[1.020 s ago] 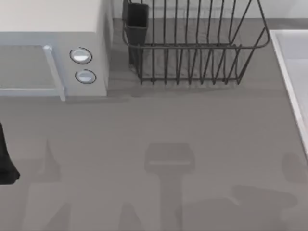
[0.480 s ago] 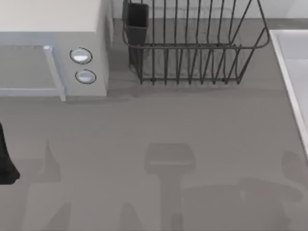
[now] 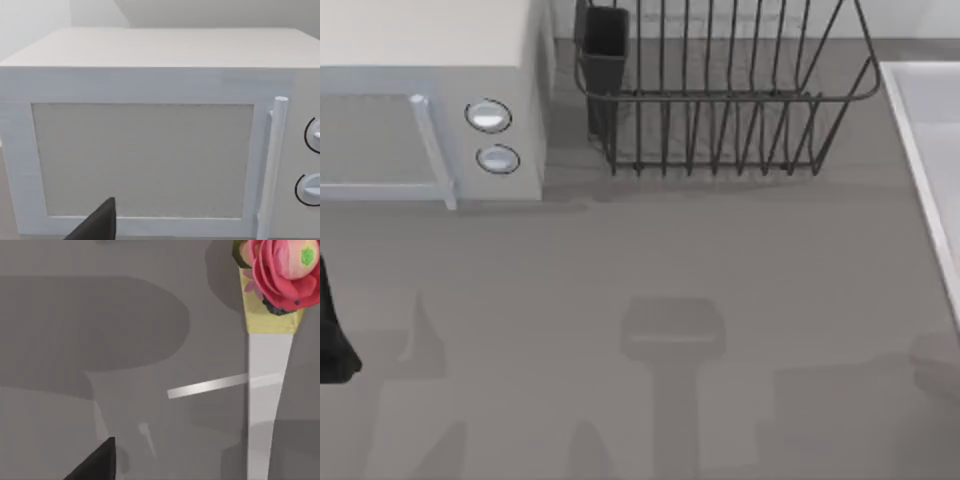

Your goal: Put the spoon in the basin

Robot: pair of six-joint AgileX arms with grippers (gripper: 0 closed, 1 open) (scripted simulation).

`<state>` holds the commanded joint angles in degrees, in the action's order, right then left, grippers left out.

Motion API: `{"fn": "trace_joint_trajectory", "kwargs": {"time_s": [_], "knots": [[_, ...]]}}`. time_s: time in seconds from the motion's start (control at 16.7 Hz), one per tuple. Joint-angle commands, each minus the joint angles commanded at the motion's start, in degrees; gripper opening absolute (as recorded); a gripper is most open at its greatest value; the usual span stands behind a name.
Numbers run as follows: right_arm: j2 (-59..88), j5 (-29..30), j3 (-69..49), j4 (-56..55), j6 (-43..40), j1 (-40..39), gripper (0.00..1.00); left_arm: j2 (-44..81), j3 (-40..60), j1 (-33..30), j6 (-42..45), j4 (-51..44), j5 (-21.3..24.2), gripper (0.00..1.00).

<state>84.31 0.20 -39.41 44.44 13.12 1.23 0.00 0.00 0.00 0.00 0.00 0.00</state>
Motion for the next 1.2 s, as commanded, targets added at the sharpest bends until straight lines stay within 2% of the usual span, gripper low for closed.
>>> {"fn": "trace_joint_trajectory", "kwargs": {"time_s": [0.24, 0.54, 1.2], "knots": [[4.8, 0.0, 5.3, -9.9, 0.1, 0.0, 1.0, 0.0, 0.0, 0.0, 0.0, 0.0, 0.0, 1.0], [5.5, 0.0, 6.1, -11.3, 0.1, -0.1, 1.0, 0.0, 0.0, 0.0, 0.0, 0.0, 0.0, 1.0], [5.5, 0.0, 6.1, -11.3, 0.1, -0.1, 0.17, 0.0, 0.0, 0.0, 0.0, 0.0, 0.0, 1.0]]}}
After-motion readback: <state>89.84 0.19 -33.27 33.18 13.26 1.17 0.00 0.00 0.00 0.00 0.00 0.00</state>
